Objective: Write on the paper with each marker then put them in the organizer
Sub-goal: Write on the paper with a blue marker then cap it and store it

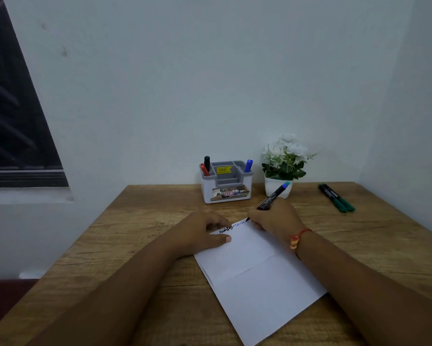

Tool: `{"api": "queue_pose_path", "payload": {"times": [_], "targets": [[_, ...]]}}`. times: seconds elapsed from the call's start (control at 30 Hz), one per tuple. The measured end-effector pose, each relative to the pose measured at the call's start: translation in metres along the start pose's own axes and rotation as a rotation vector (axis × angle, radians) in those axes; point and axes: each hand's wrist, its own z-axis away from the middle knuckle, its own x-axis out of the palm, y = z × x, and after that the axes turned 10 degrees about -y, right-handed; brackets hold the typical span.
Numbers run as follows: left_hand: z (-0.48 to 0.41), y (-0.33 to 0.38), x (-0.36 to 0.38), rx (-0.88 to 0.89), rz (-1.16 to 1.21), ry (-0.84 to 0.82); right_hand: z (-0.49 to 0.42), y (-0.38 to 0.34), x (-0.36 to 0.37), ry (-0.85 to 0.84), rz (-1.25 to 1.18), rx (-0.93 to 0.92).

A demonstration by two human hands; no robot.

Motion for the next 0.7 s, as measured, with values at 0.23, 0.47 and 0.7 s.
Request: {"api": "queue_pose_path", "payload": {"times": [0.23,0.47,0.7], "targets": [[-0.0003,-0.0023,0.001,0.0,0.02,0.004,0.0005,-0.0008,0.0009,0.007,-0.007,0.017],[-0.0009,-0.0007,0.0015,-0.009,0.024,0.007,0.0,-0.0022,0.0023,-0.045,-0.013,0.001],[-0.0008,-0.0017,0.0015,-0.025,0.048,0.005,-0.0027,-0.0016,0.0027,0.002,0.003,0.026]]}}
